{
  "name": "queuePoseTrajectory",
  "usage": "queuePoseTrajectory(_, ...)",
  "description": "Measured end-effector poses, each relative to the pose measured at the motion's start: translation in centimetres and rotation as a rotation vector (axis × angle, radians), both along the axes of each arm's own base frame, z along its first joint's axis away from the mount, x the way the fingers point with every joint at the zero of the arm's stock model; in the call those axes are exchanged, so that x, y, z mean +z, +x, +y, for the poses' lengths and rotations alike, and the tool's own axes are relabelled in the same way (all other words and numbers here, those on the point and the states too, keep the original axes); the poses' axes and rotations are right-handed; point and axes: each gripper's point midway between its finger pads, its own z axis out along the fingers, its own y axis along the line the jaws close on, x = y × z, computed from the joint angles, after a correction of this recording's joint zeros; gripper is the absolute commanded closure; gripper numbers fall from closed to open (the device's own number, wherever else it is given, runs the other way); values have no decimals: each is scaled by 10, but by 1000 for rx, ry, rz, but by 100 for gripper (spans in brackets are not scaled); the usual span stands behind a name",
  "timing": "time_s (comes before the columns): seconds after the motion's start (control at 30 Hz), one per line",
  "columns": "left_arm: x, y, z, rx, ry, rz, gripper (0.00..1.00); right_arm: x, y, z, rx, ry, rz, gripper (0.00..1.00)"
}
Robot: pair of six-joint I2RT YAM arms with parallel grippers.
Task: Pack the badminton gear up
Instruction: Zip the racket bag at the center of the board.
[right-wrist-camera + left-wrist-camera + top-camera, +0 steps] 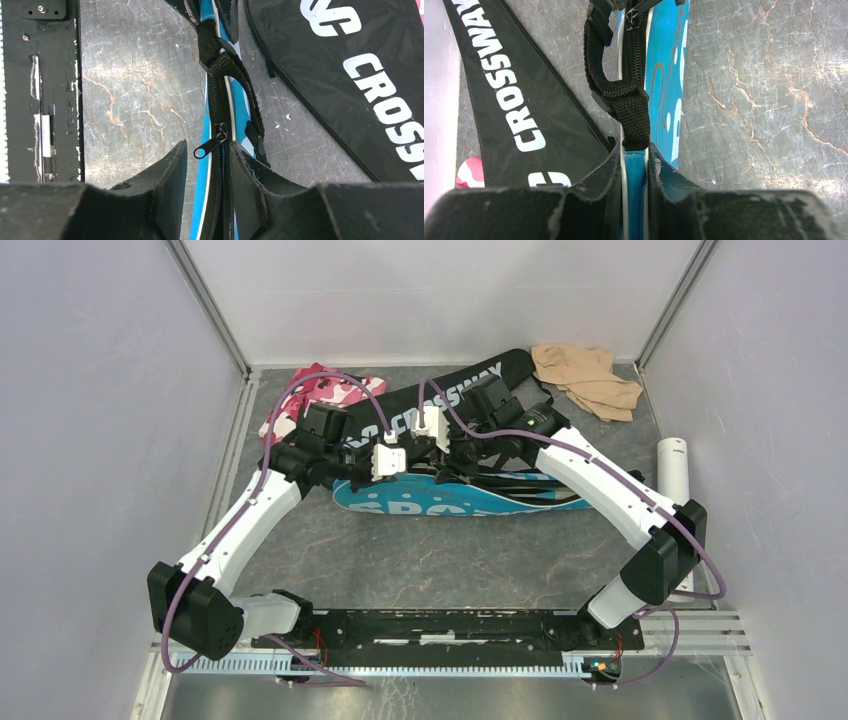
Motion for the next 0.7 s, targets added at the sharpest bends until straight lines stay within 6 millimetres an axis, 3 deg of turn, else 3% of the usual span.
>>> queuePoseTrajectory(0.23,0,0,0,0,0,0,98,0,-1,0,-5,0,10,68)
queuePoseTrajectory(0.47,0,0,0,0,0,0,98,-2,-1,0,-9,-5,16,71)
queuePoseTrajectory(0.7,0,0,0,0,1,1,98,-7,2,0,-17,-20,16,87)
